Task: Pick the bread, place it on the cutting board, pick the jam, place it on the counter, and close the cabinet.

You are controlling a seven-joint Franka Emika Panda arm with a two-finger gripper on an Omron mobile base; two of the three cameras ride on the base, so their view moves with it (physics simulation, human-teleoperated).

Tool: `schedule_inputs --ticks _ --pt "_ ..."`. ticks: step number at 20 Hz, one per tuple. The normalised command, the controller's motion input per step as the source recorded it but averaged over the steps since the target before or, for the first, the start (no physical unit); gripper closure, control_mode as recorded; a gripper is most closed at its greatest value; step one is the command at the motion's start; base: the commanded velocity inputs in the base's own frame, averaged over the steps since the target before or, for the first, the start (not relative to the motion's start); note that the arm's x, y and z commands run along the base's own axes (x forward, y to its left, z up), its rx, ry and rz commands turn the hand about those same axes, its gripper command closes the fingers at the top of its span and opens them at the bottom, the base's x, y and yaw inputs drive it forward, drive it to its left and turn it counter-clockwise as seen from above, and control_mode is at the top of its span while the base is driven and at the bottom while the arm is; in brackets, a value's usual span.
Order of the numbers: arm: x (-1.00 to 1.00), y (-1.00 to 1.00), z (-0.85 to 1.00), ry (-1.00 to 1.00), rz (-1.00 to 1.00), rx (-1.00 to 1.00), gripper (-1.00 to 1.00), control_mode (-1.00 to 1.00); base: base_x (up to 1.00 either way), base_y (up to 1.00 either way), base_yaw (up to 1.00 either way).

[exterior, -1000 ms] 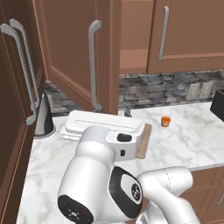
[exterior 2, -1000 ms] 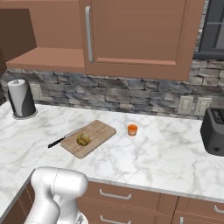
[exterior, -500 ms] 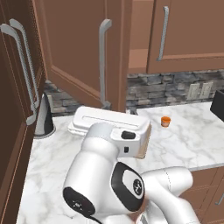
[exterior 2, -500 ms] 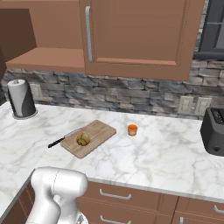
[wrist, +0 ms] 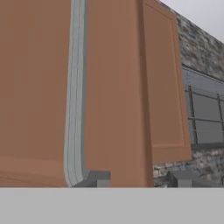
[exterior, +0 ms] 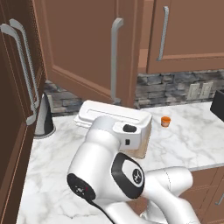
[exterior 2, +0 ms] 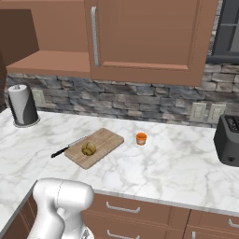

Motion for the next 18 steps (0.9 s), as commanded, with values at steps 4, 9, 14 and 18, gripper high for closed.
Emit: schedule_inputs --ticks 4,9,14,18 --pt "0.49 0.0 0.0 -0.01 -0.04 0.0 -1.0 -1.0 0.0 0.0 0.0" --pt "0.45 0.0 0.0 -0.01 -0.03 0.0 -1.0 -1.0 0.0 0.0 0.0" --pt "0.44 0.0 -0.02 -0.01 -0.02 0.0 -1.0 -1.0 0.0 0.0 0.0" --pt "0.45 0.0 -0.02 -0.02 0.0 0.0 -1.0 -1.0 0.0 0.0 0.0"
